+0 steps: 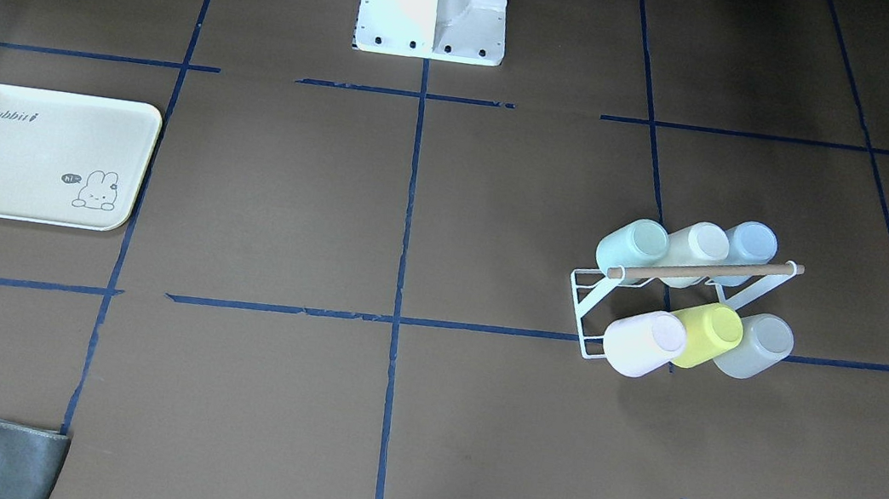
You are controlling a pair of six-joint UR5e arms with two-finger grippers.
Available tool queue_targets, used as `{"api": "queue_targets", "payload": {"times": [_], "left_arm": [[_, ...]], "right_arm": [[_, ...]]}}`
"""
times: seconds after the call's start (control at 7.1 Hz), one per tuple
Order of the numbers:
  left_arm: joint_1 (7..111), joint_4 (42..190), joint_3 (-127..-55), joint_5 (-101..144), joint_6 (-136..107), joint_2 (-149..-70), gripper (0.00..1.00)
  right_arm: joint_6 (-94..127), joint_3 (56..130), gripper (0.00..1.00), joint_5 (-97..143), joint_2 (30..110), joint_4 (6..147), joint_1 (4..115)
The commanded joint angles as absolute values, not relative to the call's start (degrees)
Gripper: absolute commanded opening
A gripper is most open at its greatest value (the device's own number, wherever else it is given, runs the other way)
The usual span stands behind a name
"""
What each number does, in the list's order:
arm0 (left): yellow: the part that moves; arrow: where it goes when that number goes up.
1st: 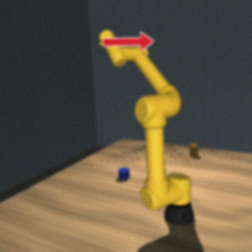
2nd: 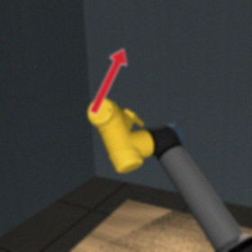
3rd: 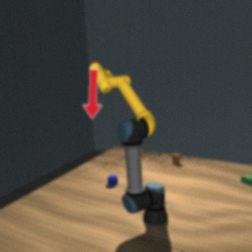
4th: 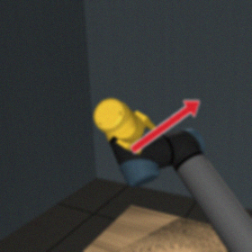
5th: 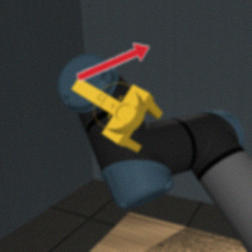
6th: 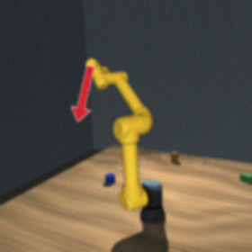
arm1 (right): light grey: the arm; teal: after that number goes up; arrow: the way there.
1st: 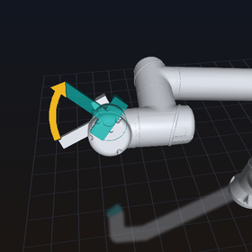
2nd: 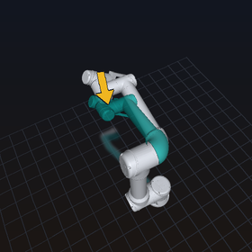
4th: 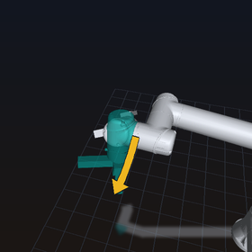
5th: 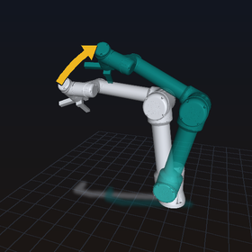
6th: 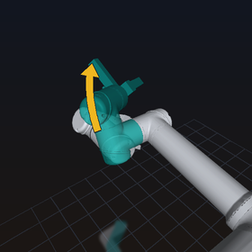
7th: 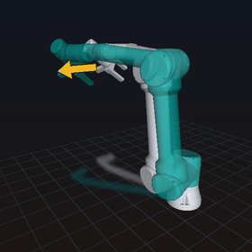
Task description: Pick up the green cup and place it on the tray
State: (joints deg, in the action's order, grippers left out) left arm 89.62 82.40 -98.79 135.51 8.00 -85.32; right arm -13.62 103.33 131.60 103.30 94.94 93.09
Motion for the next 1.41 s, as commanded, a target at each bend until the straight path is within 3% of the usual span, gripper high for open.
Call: {"api": "queue_targets", "payload": {"times": [0.0,0.28,0.85,1.27], "left_arm": [[88.43,81.66,-98.35,135.35,8.00,-85.34,1.00],[87.98,81.82,-98.44,135.62,8.09,-84.99,1.00],[87.98,81.74,-98.18,135.27,7.91,-85.08,1.00],[87.89,81.56,-97.91,135.09,7.91,-84.90,1.00]], "right_arm": [[-13.19,102.57,1.00,131.75,101.18,94.92,86.81],[-11.27,101.87,1.00,133.75,96.08,94.66,86.31],[-7.82,100.91,1.00,138.66,96.94,87.05,86.22],[6.89,98.27,0.99,139.04,99.91,74.68,82.37]]}}
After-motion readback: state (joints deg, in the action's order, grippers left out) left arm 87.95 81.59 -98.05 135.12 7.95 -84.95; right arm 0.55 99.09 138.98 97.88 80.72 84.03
